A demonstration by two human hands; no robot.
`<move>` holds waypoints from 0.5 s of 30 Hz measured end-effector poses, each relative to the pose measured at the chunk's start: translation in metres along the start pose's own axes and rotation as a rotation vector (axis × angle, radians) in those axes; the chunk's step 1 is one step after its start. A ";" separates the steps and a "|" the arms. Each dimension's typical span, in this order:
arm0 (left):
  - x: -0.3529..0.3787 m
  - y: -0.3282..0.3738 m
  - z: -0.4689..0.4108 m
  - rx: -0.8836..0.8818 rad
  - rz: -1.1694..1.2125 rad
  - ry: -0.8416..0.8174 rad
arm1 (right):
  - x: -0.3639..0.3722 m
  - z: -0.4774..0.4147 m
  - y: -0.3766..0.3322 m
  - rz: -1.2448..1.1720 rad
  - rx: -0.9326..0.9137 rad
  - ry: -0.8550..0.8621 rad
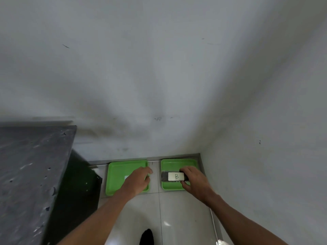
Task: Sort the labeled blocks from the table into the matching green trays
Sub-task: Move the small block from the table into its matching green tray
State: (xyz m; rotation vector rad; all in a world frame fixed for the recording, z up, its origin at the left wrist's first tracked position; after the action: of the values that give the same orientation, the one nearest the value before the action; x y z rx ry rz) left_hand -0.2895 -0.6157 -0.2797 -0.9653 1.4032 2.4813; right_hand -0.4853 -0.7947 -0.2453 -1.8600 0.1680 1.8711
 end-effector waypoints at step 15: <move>0.162 -0.100 -0.130 0.058 -0.141 0.068 | 0.214 -0.040 0.146 -0.044 -0.077 0.037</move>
State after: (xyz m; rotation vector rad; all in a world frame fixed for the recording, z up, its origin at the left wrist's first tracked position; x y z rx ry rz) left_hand -0.3159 -0.6958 -0.4945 -1.1050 1.3672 2.3153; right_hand -0.4998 -0.8843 -0.4913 -1.9340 0.0684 1.8388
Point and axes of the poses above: each hand's wrist, its own z-axis away from the middle knuckle, its own x-axis out of the palm, y = z × x, the point moved 1 cm from there along -z, towards the middle knuckle, and after that the axes turned 8 degrees about z, right-handed, at the moved point
